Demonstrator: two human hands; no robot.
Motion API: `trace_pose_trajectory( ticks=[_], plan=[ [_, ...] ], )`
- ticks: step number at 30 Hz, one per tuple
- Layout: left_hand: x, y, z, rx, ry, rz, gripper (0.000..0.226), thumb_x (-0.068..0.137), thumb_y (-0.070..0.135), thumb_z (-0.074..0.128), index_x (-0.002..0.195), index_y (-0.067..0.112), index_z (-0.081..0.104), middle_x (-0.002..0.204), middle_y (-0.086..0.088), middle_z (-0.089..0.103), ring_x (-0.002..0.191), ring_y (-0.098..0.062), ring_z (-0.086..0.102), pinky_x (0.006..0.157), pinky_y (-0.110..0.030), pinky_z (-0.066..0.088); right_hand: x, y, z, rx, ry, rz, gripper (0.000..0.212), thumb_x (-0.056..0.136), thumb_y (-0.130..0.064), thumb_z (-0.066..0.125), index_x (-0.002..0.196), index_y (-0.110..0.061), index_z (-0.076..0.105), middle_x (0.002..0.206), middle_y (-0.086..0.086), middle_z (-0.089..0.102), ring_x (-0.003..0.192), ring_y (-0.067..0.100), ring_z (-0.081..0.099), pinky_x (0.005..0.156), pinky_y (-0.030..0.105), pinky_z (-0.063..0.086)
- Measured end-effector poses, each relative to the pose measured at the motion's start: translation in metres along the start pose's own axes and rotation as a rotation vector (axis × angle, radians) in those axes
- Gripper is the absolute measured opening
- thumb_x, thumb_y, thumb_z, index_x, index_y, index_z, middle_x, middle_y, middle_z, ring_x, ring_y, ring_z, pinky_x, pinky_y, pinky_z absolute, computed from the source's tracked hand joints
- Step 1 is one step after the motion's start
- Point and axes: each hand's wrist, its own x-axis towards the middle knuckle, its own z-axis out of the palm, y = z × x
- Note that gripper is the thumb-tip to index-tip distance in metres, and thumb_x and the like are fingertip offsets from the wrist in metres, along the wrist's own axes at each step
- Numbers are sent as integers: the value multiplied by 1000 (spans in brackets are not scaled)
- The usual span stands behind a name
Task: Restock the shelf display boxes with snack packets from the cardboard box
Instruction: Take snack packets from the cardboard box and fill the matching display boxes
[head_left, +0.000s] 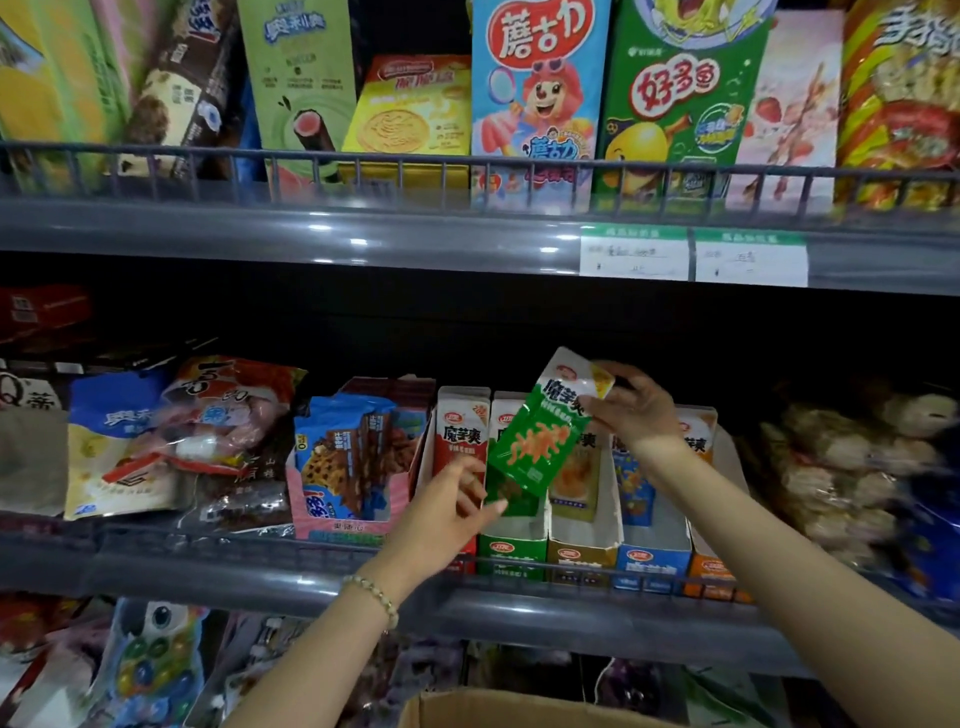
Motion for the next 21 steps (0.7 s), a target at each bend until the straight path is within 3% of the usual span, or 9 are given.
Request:
trace_pose_trajectory(
  ticks=[3,6,10,14,18,21],
  plan=[
    [2,-6,5,79,-73,12,47,78,47,70,114,30,46,94,18,48,81,0,51,77,-22,51,11,2,3,-140,37,-126,42,81,6,67,119,-8,55,91,17,65,67,4,64,61,13,54],
    [5,-8,6,98,-87,30,47,73,46,75,106,32,44,90,16,48,75,-1,51,69,-20,48,16,9,16,-280,-33,-216,39,84,4,64,118,-12,54,80,-2,62,56,-4,60,57,9,47],
    [8,-11,2,137,-110,49,50,71,44,78,109,30,48,94,12,51,80,-5,55,74,-25,52,19,32,30,-534,-153,-293,41,85,-8,67,122,-23,57,94,-6,65,78,10,60,73,26,49],
    [7,-13,-1,233,-134,55,55,69,54,75,110,34,44,95,15,51,76,-2,54,65,-20,48,19,48,32,-881,-186,-391,40,85,-21,69,122,-24,57,99,2,66,90,20,60,74,32,47],
    [5,-14,1,236,-123,41,54,70,55,73,110,36,42,94,16,53,70,0,52,59,-16,42,23,56,31,-958,-163,-403,40,85,-26,69,123,-22,58,119,4,62,112,25,53,92,34,41],
    [3,-14,2,234,-108,42,54,71,56,72,112,37,41,106,15,55,83,-2,55,70,-21,48,20,57,29,-958,-192,-424,42,87,-28,65,128,-22,55,131,4,53,121,25,48,101,42,40]
  ],
)
